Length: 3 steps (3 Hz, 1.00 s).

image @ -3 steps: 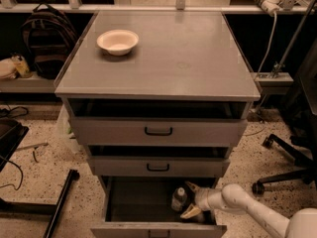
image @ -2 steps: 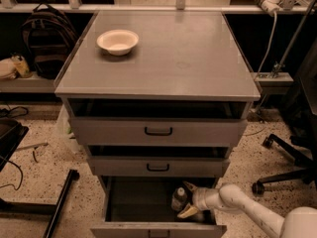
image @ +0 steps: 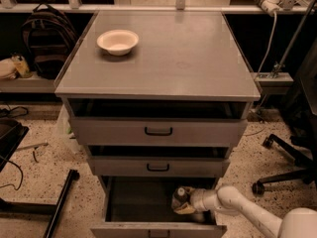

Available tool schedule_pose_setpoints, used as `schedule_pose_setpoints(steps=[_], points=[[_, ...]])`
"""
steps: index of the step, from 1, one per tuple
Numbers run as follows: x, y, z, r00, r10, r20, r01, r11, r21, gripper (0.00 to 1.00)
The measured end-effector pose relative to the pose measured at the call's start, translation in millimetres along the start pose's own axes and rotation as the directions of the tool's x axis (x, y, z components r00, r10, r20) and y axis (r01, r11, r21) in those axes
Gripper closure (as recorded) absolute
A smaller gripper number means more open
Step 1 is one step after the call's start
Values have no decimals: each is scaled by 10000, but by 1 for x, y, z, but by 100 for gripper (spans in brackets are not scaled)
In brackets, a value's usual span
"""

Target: Pick blue plastic bottle from bottom drawer and place on counter

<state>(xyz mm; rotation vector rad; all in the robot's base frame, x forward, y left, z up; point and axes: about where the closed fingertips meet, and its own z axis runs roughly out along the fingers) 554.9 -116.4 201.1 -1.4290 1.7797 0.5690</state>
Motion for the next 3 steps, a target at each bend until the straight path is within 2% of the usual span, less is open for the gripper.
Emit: schedule_pose_setpoints(steps=[2, 3], points=[[0, 0, 0, 10000, 0, 1, 0, 10000, -1, 84], [0, 0, 0, 10000, 0, 2, 0, 10000, -3, 100]])
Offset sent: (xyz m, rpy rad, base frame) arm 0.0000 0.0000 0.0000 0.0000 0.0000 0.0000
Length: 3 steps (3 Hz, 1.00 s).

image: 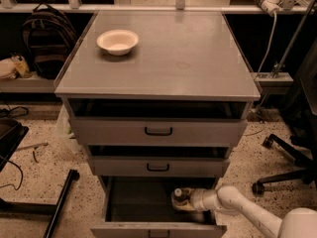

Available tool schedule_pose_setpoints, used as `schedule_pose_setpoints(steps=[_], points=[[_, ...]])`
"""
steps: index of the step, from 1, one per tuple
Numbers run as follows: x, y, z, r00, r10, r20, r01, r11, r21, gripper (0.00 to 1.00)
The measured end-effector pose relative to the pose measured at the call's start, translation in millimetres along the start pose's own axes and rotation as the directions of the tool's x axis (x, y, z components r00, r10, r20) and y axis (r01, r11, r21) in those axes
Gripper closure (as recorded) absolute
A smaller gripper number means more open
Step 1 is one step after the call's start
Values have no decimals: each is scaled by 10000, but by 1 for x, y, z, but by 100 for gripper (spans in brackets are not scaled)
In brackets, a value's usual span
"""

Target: Pick blue plastic bottle from bottom drawer and place on counter

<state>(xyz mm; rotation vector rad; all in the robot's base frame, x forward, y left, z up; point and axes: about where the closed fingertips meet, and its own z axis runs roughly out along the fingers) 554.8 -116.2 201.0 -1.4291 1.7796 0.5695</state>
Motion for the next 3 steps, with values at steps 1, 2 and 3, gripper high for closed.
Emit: schedule_pose_setpoints(steps=[1, 2, 3], points=[[0, 0, 0, 10000, 2, -2, -2, 10000, -2, 100], [-5, 4, -3, 9998, 171, -116, -172, 9998, -114, 100], [-21, 5, -20, 9983, 489, -324, -487, 9988, 61, 100]])
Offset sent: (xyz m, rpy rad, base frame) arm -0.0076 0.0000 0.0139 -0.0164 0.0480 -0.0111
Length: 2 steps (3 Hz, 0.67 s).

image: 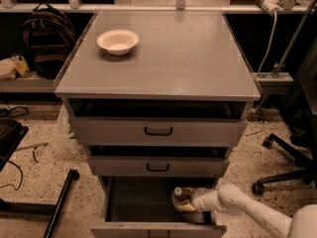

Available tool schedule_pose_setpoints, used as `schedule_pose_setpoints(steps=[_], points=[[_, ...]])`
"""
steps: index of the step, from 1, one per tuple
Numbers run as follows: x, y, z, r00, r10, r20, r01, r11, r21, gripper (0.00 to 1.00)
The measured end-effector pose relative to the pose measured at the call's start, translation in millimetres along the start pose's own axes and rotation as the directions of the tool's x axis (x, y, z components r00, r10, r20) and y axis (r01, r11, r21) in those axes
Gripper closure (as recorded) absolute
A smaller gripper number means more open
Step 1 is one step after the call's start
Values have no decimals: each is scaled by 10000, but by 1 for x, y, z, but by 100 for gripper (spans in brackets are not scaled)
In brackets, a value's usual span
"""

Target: Pick blue plastic bottle from bottom drawer and place on counter

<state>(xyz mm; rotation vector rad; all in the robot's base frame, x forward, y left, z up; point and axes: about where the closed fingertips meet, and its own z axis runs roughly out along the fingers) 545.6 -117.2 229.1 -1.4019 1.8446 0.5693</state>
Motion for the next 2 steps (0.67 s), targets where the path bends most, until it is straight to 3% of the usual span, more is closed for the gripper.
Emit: schedule_pose_setpoints(steps=[1, 2], points=[[-29, 4, -28, 9993, 158, -324, -151, 9997, 207, 100], [-77, 15, -70, 9966, -111, -813, 130, 9997, 219, 100]])
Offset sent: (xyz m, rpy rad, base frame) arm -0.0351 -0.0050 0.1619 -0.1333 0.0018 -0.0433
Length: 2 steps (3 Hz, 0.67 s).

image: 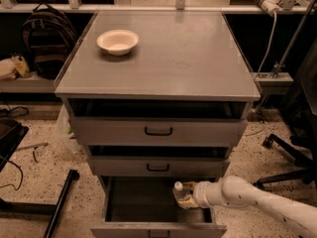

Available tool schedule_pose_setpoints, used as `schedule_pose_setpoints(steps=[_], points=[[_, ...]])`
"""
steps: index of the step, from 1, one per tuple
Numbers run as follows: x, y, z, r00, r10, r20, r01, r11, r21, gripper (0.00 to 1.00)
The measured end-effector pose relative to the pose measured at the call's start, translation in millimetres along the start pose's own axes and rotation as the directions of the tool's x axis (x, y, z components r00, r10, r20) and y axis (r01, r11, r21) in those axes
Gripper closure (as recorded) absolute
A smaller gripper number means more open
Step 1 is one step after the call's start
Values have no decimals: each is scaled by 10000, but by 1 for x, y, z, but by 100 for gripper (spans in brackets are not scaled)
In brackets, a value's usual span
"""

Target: Pick blue plastic bottle from bottom drawer and place on counter

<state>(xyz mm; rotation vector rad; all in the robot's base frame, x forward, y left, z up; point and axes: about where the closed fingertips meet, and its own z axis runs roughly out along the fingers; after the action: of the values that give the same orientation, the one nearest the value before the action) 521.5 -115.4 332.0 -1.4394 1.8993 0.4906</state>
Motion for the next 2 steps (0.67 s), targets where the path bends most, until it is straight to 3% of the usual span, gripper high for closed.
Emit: schedule_pose_setpoints(steps=[1, 2], points=[[-2, 1, 0, 10000, 0, 54, 0, 10000, -99, 100], [-20, 0, -18, 9983, -50, 583, 77, 9989, -457, 100]])
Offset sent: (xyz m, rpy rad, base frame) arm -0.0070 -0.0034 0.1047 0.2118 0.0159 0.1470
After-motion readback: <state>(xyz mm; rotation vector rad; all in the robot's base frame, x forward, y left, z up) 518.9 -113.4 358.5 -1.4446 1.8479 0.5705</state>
